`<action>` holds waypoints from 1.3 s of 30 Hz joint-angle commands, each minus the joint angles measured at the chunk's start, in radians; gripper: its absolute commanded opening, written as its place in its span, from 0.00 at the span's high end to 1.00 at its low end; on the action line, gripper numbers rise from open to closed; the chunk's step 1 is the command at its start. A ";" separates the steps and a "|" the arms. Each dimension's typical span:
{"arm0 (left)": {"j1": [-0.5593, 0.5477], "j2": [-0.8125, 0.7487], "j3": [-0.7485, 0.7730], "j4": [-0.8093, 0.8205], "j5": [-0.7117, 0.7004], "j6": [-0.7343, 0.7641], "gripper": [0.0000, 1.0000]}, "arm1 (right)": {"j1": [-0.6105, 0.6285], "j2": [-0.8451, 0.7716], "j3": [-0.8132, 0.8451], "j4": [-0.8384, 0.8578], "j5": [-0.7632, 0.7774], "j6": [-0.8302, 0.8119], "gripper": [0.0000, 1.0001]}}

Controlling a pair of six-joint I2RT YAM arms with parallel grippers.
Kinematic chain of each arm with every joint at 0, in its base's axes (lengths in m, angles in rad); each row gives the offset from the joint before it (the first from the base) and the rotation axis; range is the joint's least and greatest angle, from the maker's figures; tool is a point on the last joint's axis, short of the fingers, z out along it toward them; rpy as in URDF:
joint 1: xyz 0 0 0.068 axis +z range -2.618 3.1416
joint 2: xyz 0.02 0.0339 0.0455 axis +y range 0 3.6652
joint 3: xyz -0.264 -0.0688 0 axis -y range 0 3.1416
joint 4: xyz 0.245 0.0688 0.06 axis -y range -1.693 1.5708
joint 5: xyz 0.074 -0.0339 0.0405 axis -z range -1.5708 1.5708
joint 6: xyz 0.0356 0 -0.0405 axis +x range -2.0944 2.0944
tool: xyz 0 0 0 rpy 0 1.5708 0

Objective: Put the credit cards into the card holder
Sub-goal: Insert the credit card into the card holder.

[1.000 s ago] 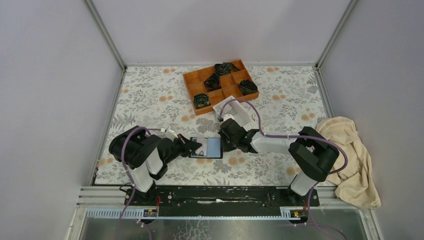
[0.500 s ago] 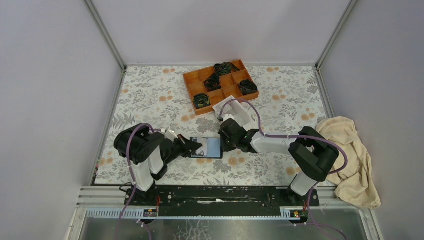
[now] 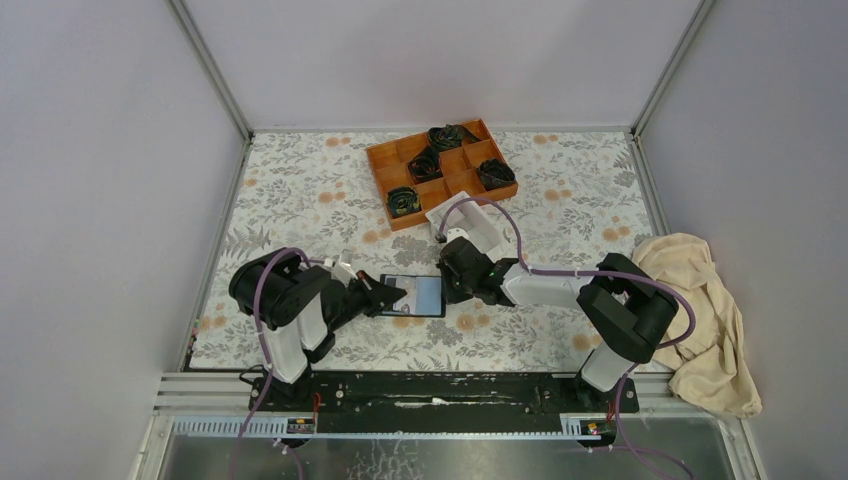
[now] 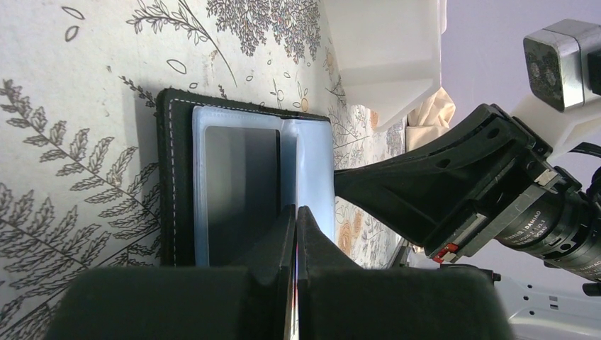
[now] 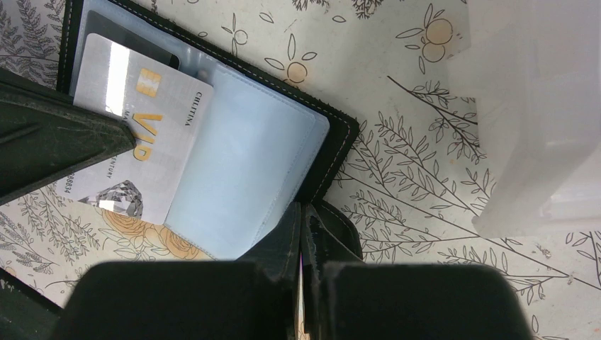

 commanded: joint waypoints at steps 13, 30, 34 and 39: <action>-0.019 0.016 -0.001 0.064 -0.022 0.001 1.00 | 0.013 0.029 -0.012 0.011 0.028 0.002 1.00; -0.018 0.042 0.021 0.067 -0.074 -0.007 1.00 | 0.013 0.028 -0.015 0.018 0.026 0.006 1.00; -0.018 0.053 0.026 0.068 -0.081 -0.012 1.00 | 0.013 0.029 -0.018 0.021 0.024 0.008 1.00; -0.024 0.061 0.031 0.070 -0.091 -0.017 1.00 | 0.013 0.029 -0.017 0.022 0.020 0.009 1.00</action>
